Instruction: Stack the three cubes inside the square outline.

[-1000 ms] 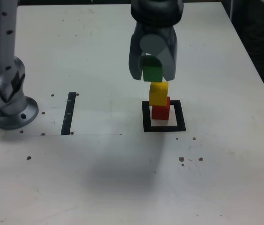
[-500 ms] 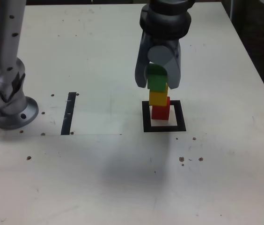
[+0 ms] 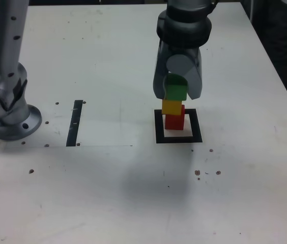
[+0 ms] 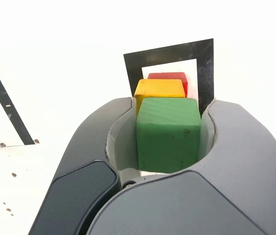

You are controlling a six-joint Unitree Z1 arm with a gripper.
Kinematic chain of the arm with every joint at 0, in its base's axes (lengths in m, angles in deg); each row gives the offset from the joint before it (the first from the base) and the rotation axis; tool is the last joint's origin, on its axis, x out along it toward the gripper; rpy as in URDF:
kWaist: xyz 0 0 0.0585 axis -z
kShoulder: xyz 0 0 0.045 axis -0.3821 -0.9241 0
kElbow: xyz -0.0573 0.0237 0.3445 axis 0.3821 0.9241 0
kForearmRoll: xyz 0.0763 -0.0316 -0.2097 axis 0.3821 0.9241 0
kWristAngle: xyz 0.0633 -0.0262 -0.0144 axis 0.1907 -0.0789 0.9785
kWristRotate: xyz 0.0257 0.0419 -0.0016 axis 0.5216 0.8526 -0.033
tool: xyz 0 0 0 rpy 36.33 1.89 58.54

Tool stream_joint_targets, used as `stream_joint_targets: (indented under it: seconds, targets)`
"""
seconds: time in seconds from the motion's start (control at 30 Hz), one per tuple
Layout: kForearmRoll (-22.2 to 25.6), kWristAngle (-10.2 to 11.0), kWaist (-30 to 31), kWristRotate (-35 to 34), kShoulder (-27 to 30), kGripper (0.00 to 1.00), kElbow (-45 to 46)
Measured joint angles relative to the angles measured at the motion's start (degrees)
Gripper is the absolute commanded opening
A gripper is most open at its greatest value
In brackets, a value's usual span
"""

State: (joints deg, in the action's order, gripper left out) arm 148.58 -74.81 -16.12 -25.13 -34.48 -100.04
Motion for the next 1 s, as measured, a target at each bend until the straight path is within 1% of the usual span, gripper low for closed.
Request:
stream_joint_targets:
  seconds: [0.1,0.17,0.2,0.27,0.47,0.57,0.7,0.83,1.0]
  targets:
    - [0.3,0.0,-0.1,0.0,0.0,0.55,0.2]
    - [0.5,0.1,-0.1,0.0,0.0,0.69,0.3]
    - [0.6,0.1,-0.1,0.1,0.0,0.75,0.4]
    - [0.6,0.1,-0.2,0.2,0.0,0.81,0.6]
    - [0.7,0.1,-0.2,0.5,0.0,0.94,0.7]
    - [1.0,0.2,-0.2,0.6,0.5,0.97,0.7]
    - [2.0,0.6,-0.2,0.6,2.4,0.99,0.7]
    - [3.9,1.5,-0.2,0.6,6.1,0.99,1.0]
    - [7.5,1.8,-0.2,0.8,13.5,1.00,2.3]
